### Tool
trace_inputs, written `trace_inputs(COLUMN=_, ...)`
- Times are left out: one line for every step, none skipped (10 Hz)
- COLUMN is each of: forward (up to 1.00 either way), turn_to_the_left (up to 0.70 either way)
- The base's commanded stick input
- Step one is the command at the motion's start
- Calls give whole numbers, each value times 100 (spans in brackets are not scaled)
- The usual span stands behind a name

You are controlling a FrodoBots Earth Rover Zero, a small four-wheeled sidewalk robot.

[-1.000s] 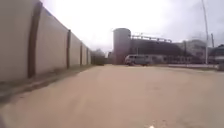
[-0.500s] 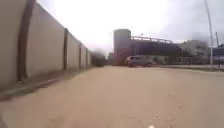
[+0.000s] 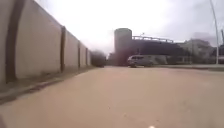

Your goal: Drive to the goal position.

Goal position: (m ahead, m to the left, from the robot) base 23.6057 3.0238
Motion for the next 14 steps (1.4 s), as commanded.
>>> trace_inputs(forward=100, turn_to_the_left=0)
trace_inputs(forward=100, turn_to_the_left=0)
trace_inputs(forward=100, turn_to_the_left=0)
trace_inputs(forward=100, turn_to_the_left=0)
trace_inputs(forward=100, turn_to_the_left=0)
trace_inputs(forward=100, turn_to_the_left=0)
trace_inputs(forward=100, turn_to_the_left=0)
trace_inputs(forward=100, turn_to_the_left=0)
trace_inputs(forward=100, turn_to_the_left=0)
trace_inputs(forward=100, turn_to_the_left=0)
trace_inputs(forward=100, turn_to_the_left=0)
trace_inputs(forward=100, turn_to_the_left=0)
trace_inputs(forward=100, turn_to_the_left=0)
trace_inputs(forward=100, turn_to_the_left=0)
